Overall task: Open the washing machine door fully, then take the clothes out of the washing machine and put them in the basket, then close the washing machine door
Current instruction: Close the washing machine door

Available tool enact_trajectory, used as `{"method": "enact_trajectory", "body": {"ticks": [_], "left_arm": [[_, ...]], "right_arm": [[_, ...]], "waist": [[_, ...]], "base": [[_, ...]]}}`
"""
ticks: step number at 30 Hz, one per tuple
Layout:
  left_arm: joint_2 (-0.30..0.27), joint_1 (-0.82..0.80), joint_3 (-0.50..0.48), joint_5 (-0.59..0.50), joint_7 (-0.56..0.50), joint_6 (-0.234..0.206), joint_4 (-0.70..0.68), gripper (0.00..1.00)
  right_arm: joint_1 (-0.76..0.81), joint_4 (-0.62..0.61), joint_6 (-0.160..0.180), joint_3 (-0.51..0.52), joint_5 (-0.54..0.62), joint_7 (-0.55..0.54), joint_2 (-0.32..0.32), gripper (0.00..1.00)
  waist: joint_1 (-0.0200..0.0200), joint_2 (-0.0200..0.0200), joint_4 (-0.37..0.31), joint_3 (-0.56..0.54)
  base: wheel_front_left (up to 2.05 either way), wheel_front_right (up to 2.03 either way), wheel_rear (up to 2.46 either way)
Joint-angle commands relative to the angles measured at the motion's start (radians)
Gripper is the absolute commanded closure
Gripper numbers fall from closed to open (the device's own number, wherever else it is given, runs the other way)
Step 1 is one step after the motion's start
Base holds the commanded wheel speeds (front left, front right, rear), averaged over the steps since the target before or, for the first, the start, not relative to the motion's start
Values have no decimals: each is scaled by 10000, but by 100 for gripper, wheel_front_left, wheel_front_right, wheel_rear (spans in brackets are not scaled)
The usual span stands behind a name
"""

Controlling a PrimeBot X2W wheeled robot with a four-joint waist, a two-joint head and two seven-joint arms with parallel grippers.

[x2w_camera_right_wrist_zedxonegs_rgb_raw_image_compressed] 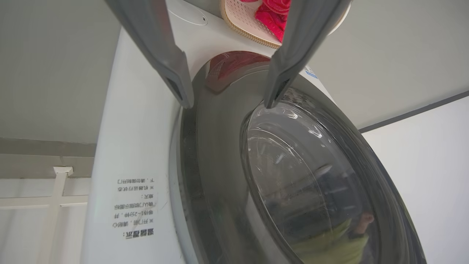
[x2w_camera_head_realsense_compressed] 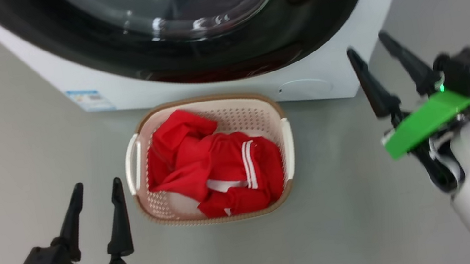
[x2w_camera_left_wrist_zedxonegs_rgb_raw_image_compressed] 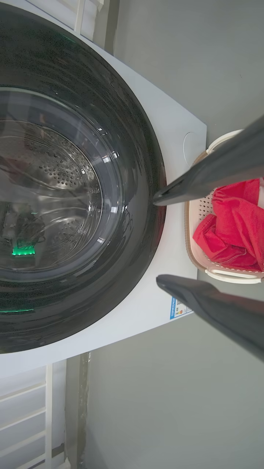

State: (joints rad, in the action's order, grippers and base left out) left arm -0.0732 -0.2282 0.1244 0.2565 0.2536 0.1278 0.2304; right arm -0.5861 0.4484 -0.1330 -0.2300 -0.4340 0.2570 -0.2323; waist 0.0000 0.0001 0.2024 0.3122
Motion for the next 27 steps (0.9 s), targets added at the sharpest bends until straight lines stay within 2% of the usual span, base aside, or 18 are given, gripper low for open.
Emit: {"method": "enact_trajectory", "body": {"ticks": [1, 11, 19, 27], "left_arm": [[-313, 9, -376, -100, 82, 29, -170, 0], [-743, 262, -741, -19, 82, 29, 84, 0], [-838, 590, -1214, 108, 82, 29, 142, 0], [-848, 1075, -1604, 141, 82, 29, 177, 0]], "right_arm": [[296, -303, 23, -194, -25, 48, 29, 0], [2053, -769, 23, 168, -89, 48, -58, 0], [2890, -971, 23, 551, 9, 48, 32, 0], [3439, -1087, 23, 748, 58, 48, -88, 0]], "waist": [[0, -1, -296, -271], [0, -1, -1288, -747], [0, -1, -2037, -1030], [0, -1, -2466, -1350]], "base": [[0, 0, 0], [0, 0, 0], [0, 0, 0], [0, 0, 0]]}}
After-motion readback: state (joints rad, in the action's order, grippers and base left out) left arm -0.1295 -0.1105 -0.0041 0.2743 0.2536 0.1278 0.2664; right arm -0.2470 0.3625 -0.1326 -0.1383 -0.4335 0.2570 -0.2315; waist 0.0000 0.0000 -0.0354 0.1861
